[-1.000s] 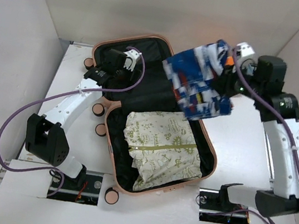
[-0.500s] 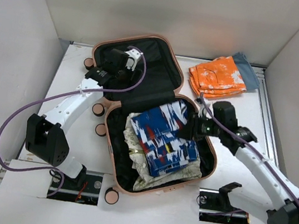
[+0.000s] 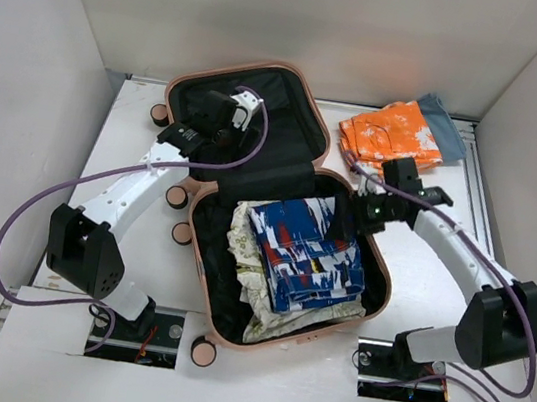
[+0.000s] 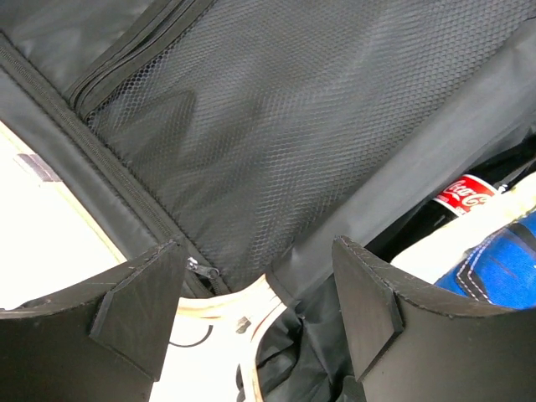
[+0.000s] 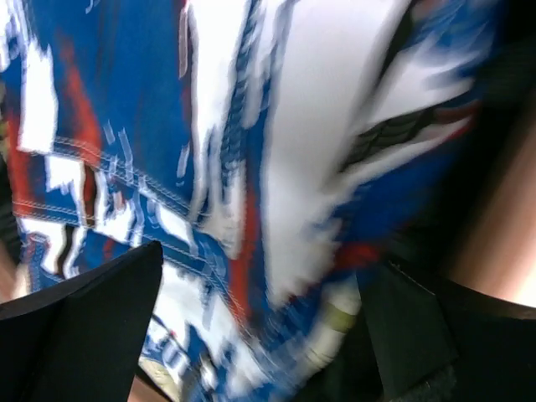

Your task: Pack the luggage

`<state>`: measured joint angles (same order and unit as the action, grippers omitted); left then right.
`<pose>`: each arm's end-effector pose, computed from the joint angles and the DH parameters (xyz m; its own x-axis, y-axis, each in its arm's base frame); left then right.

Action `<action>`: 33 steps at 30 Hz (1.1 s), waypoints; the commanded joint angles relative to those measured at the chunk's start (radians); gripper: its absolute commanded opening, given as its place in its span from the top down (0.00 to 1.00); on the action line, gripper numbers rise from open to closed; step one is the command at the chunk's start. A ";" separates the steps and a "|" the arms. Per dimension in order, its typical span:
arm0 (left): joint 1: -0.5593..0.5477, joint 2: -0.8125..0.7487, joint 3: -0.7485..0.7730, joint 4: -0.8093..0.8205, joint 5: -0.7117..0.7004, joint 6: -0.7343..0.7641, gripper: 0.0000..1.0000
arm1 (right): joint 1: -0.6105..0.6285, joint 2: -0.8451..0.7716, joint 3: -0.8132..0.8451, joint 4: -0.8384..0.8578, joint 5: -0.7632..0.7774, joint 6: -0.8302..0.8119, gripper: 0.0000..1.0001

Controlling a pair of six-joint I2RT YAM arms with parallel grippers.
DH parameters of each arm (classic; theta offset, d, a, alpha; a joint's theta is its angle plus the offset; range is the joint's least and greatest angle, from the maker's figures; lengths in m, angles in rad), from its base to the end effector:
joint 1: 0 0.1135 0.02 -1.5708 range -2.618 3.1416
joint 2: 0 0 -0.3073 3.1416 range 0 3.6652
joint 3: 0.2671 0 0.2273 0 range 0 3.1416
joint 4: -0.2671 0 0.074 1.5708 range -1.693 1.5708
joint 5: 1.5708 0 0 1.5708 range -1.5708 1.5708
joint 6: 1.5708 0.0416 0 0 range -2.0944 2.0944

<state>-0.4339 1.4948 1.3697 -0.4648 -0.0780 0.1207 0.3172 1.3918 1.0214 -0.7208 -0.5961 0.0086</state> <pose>0.2896 -0.1306 0.3878 -0.4577 0.3444 -0.8197 0.4185 0.8969 0.1431 0.2221 0.0975 0.2963 -0.8472 -0.2706 -0.4571 -0.4970 0.7078 0.5020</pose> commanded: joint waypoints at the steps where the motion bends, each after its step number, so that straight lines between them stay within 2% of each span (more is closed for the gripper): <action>1: 0.018 -0.008 0.028 0.000 -0.003 0.007 0.34 | -0.009 -0.019 0.225 -0.225 0.266 -0.188 0.00; 3: 0.038 -0.008 0.037 0.000 -0.003 0.007 0.34 | 0.000 -0.019 0.297 -0.291 0.414 -0.174 0.00; 6: 0.049 0.002 0.048 0.000 0.006 0.007 0.34 | 0.035 -0.019 0.387 -0.318 0.559 -0.142 0.00; 8: 0.058 0.022 0.058 -0.009 0.006 0.007 0.34 | 0.112 -0.019 0.385 -0.292 0.558 -0.142 0.06; 10: 0.067 0.033 0.068 -0.009 0.006 0.007 0.34 | 0.147 0.001 0.347 -0.250 0.460 -0.157 0.13; 12: 0.067 0.042 0.077 -0.018 0.006 0.007 0.34 | 0.148 0.042 0.261 -0.180 0.371 -0.157 0.33; 13: 0.067 0.042 0.086 -0.018 0.006 0.016 0.34 | 0.148 0.059 0.234 -0.123 0.282 -0.157 0.58; 15: 0.067 0.064 0.097 -0.028 0.006 0.016 0.34 | 0.148 0.116 0.168 -0.066 0.217 -0.157 0.83; 18: 0.067 0.073 0.120 -0.037 -0.016 0.025 0.34 | 0.148 0.206 0.178 -0.029 0.190 -0.168 1.00; 21: 0.067 0.085 0.141 -0.037 -0.042 0.034 0.34 | 0.148 0.269 0.271 -0.119 0.190 -0.219 1.00; 23: 0.067 0.085 0.141 -0.037 -0.051 0.045 0.34 | 0.138 0.279 0.396 -0.161 0.202 -0.254 0.94; 24: 0.067 0.085 0.141 -0.037 -0.051 0.045 0.34 | 0.114 0.279 0.439 -0.183 0.217 -0.254 0.72; 25: 0.067 0.085 0.141 -0.046 -0.051 0.054 0.34 | 0.100 0.259 0.516 -0.183 0.229 -0.263 0.59; 27: 0.067 0.085 0.152 -0.046 -0.060 0.063 0.34 | 0.063 0.234 0.583 -0.169 0.264 -0.263 0.39; 28: 0.067 0.085 0.152 -0.046 -0.060 0.063 0.34 | 0.015 0.221 0.606 -0.126 0.287 -0.263 0.00; 30: 0.067 0.085 0.164 -0.057 -0.069 0.063 0.34 | -0.045 0.188 0.635 -0.060 0.364 -0.243 0.00; 33: 0.067 0.085 0.183 -0.066 -0.091 0.063 0.30 | -0.182 0.176 0.606 0.130 0.416 -0.205 0.00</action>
<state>-0.3702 1.5921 1.4937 -0.5217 -0.1326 0.1722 0.2340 1.5967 1.6226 -0.7593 -0.2829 -0.2241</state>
